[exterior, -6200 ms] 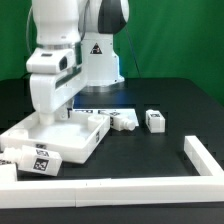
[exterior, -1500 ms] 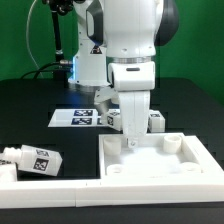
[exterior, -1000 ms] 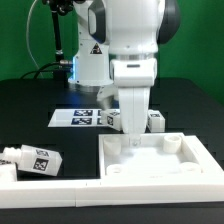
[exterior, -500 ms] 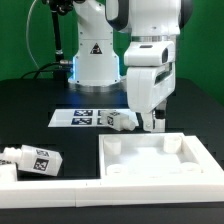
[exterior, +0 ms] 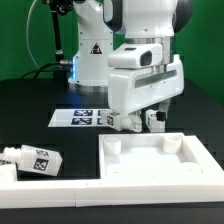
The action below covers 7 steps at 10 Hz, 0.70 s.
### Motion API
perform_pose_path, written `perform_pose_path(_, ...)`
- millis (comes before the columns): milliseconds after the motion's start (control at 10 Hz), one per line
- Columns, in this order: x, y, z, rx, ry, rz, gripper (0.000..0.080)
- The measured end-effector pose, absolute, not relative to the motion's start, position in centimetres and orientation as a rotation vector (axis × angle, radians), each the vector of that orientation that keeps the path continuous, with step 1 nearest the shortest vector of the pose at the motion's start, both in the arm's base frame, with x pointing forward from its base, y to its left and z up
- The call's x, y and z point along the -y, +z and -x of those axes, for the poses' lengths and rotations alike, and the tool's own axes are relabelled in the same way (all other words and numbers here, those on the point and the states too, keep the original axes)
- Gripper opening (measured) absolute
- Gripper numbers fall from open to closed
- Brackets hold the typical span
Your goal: Assemble one leg
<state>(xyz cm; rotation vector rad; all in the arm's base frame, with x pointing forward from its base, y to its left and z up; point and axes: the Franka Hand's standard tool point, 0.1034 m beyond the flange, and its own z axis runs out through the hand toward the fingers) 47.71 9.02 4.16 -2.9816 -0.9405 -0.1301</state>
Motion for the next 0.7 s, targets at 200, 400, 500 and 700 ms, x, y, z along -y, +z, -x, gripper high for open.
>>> perform_pose_path(200, -10.2, 4.7, -46.8, 0.528, -0.034, 3.073, 0.0649)
perform_pose_path(400, -10.8, 4.8, -46.9, 0.166, 0.024, 3.09, 0.0649)
perform_pose_path(500, -10.9, 4.7, -46.9, 0.17, 0.022, 3.089, 0.0649)
perform_pose_path(700, -10.9, 4.7, -46.9, 0.175, 0.022, 3.088, 0.0649)
